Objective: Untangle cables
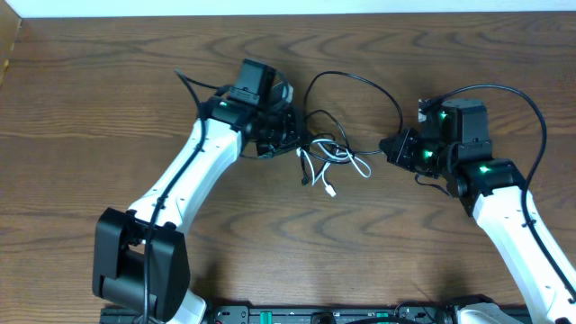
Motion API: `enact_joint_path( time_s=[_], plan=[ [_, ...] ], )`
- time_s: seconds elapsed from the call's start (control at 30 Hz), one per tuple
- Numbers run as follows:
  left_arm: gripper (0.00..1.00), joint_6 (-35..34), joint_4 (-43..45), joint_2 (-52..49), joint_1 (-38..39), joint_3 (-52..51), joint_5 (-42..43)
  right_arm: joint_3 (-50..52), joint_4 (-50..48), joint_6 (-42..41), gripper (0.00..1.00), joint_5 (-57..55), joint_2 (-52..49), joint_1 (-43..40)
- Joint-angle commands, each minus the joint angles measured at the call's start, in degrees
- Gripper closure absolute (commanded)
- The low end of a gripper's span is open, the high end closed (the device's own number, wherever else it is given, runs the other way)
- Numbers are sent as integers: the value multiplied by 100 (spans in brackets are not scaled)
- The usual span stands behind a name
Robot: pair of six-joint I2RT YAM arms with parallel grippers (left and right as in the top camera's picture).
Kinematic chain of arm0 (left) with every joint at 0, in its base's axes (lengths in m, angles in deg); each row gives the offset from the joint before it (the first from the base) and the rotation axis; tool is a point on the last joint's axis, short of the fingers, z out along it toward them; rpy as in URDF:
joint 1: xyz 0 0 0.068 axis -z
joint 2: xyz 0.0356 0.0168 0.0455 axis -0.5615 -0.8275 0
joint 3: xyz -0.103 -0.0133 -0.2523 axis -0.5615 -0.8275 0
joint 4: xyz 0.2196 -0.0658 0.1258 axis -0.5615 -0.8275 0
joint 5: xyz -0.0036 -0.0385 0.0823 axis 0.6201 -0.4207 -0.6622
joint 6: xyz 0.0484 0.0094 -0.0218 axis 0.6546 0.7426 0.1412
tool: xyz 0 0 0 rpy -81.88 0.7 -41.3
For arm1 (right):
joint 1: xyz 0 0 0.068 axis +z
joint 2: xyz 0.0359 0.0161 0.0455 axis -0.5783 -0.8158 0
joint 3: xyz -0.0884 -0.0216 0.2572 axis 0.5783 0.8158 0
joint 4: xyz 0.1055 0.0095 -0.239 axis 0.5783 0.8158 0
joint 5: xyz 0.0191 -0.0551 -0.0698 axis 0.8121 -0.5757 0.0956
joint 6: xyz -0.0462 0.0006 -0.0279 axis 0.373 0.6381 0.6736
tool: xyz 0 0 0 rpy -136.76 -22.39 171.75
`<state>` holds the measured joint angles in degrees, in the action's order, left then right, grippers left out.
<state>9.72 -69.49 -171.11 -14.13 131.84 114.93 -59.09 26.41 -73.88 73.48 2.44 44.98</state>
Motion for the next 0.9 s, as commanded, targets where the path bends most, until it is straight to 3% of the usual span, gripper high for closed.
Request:
enact_joint_path(
  time_s=[0.0, 0.07, 0.13, 0.27, 0.37, 0.57, 0.73, 0.87],
  plan=[
    [77, 87, -264, 39, -136, -15, 251, 33, -52, -57, 99, 216, 101, -24],
    [71, 90, -437, 39, -131, -17, 37, 33, -184, -79, 99, 448, 101, -24],
    [56, 87, -531, 39, -131, -17, -44, 33, -334, -103, 99, 667, 101, -24],
    [54, 90, -549, 39, -131, -17, -50, 33, -476, -251, 99, 817, 101, -24],
    [39, 87, -555, 39, -131, -17, -46, 33, -522, -247, 99, 815, 101, -24],
    [37, 33, -551, 15, 70, -22, -81, 33, -496, -249, 99, 439, 98, -24],
    [37, -592, -505, -85, 396, -39, -927, 33, -474, -295, 99, 214, 98, -17],
    [37, -726, -44, -214, 699, -96, -1016, 33, -365, -291, 99, 210, 98, -13]
  ],
)
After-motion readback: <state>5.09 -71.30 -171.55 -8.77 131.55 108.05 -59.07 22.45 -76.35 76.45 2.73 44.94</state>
